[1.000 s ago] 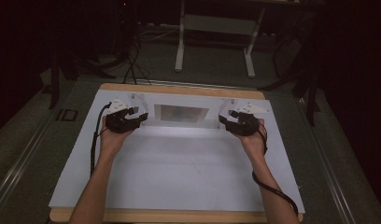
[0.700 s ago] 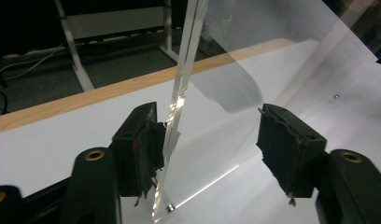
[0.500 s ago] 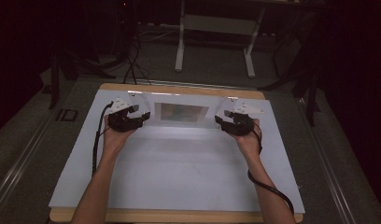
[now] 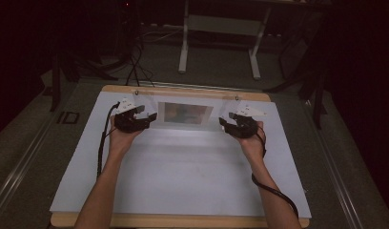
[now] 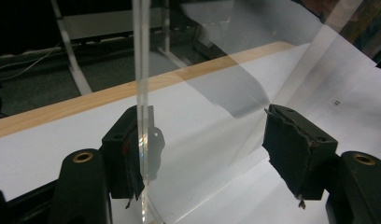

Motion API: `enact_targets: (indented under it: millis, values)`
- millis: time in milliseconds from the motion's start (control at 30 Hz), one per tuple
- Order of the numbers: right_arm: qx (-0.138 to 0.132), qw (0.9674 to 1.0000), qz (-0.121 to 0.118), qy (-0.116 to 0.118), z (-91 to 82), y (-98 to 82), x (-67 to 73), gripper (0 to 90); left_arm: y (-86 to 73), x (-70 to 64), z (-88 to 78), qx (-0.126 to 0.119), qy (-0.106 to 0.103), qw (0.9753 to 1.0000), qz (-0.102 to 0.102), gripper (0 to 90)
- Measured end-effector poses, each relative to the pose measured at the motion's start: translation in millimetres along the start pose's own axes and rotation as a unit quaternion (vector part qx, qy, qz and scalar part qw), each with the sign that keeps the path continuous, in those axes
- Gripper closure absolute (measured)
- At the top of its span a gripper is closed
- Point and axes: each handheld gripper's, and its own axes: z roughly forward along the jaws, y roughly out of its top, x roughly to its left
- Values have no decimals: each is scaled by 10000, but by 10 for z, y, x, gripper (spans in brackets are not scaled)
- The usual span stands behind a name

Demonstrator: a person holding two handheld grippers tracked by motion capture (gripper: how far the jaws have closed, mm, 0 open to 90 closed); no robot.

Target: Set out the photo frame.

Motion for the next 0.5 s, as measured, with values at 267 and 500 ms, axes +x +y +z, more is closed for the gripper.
enact_targets:
  millis: [267, 500]
  values:
    - [70, 9999, -45, -117, 24, 38, 13, 475, 13, -33, 31, 15, 207, 9997, 155, 333]
    - [115, 9998, -47, -135, 16, 49, 24, 476, 32, -60, 7, 120, 232, 9995, 187, 334]
